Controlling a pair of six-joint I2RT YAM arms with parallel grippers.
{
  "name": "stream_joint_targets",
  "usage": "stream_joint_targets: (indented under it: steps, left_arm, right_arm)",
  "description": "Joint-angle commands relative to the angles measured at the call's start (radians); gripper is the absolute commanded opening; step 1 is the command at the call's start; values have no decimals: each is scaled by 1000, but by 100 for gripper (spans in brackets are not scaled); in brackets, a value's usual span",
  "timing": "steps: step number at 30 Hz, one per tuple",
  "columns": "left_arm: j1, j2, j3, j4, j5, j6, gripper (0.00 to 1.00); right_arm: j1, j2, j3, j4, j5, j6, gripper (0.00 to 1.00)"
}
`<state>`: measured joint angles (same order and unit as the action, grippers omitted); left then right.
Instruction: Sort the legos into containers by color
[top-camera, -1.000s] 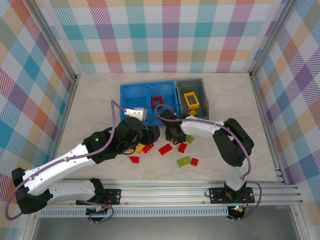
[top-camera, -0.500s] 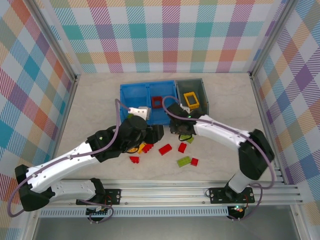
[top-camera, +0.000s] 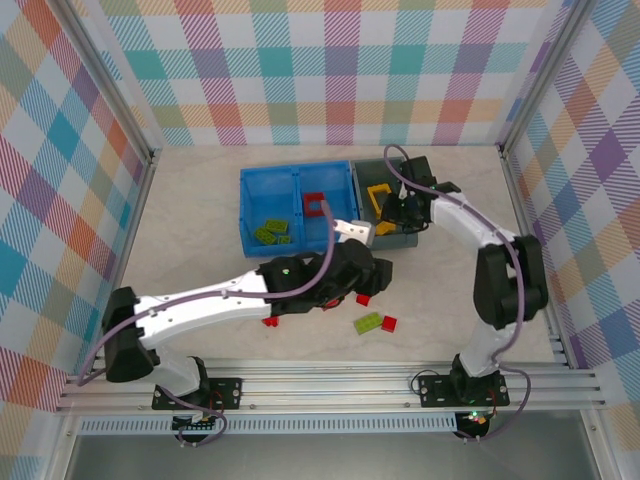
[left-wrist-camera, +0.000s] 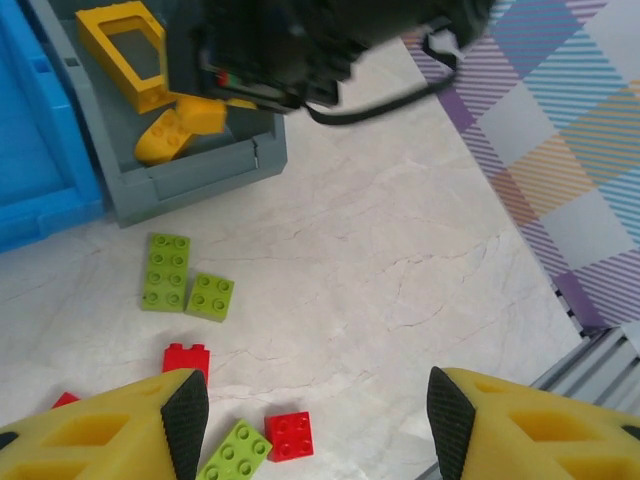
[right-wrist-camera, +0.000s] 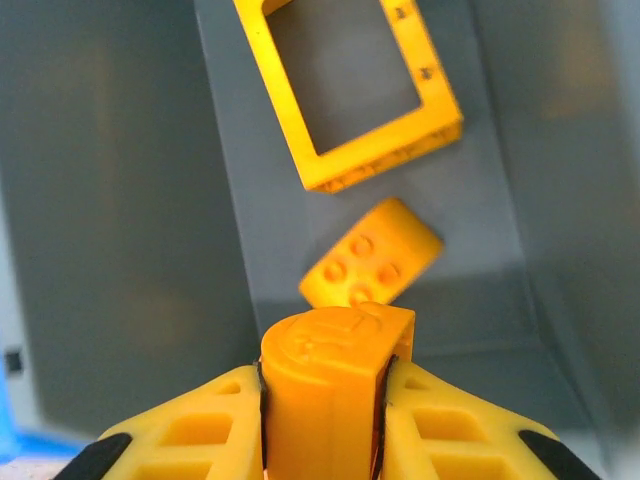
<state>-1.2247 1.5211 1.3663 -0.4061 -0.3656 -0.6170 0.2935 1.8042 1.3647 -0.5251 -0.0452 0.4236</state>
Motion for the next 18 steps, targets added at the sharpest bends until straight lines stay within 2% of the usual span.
stream_joint_targets:
  steps: [1, 5, 8, 12, 15, 18]
  left_arm:
    - [-30, 42, 49, 18, -74, 17, 62]
    - [-38, 73, 42, 5, -95, 9, 62]
    - [-37, 77, 28, -14, -104, 1, 62]
    - [-37, 79, 18, -70, -106, -11, 62]
    - [-34, 69, -3, -109, -99, -17, 64]
    - [-4, 60, -26, -161, -43, -7, 65]
  right_arm:
    - [-9, 63, 88, -17, -115, -71, 21]
    - [-14, 134, 151, -55, -116, -47, 27]
    - [-14, 149, 154, -54, -119, -30, 37]
    - [-14, 116, 139, -48, -119, -29, 48]
    - [-13, 73, 143, -62, -116, -38, 51]
    - [-11, -5, 141, -83, -100, -41, 51]
